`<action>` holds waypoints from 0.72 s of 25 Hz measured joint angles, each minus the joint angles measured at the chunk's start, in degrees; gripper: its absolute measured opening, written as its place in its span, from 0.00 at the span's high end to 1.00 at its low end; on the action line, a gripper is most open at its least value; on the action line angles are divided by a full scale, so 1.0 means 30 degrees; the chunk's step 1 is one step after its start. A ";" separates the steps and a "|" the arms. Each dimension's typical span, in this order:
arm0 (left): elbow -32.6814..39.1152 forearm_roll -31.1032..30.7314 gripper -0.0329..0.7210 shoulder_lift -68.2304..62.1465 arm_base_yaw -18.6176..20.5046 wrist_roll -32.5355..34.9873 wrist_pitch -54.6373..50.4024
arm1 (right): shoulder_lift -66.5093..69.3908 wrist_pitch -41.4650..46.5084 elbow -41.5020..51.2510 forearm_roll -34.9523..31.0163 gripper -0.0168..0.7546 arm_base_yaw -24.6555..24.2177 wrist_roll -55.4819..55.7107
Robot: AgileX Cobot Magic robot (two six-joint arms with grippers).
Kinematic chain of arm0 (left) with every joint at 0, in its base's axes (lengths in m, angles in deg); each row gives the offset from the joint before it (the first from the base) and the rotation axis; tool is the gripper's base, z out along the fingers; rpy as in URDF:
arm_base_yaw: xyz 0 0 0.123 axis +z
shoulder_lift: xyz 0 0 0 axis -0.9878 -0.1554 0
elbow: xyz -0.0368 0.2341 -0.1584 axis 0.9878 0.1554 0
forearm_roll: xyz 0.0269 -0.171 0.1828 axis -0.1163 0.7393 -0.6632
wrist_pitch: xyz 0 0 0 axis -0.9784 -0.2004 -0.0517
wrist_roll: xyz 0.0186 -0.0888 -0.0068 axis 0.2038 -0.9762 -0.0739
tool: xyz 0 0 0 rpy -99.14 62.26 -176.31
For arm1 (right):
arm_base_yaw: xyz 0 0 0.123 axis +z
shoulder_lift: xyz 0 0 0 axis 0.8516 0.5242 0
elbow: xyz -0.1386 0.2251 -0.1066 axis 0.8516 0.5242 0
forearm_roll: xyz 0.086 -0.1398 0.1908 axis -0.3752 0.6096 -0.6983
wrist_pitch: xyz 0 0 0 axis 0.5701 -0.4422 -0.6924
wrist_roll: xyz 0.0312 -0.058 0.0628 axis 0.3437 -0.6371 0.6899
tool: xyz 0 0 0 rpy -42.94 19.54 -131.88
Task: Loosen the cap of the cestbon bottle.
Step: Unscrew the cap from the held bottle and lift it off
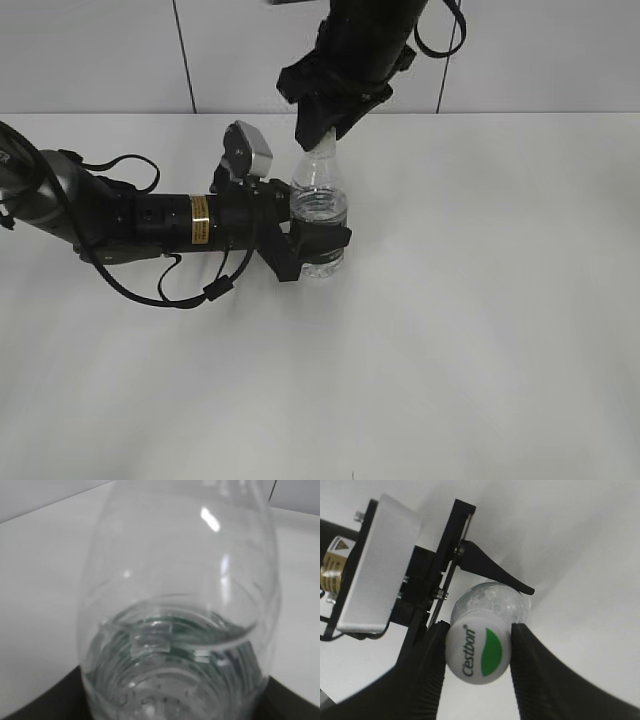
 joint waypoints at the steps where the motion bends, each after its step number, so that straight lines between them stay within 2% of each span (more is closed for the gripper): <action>1: 0.0000 -0.0017 0.41 0.0000 0.0000 0.0030 0.0000 | 0.0014 0.0000 0.0000 -0.0046 0.58 0.0000 -0.0878; 18: 0.0000 -0.0138 0.41 0.0000 0.0000 0.0062 -0.0073 | 0.0014 0.0000 -0.0033 0.0067 0.59 0.0000 -1.2560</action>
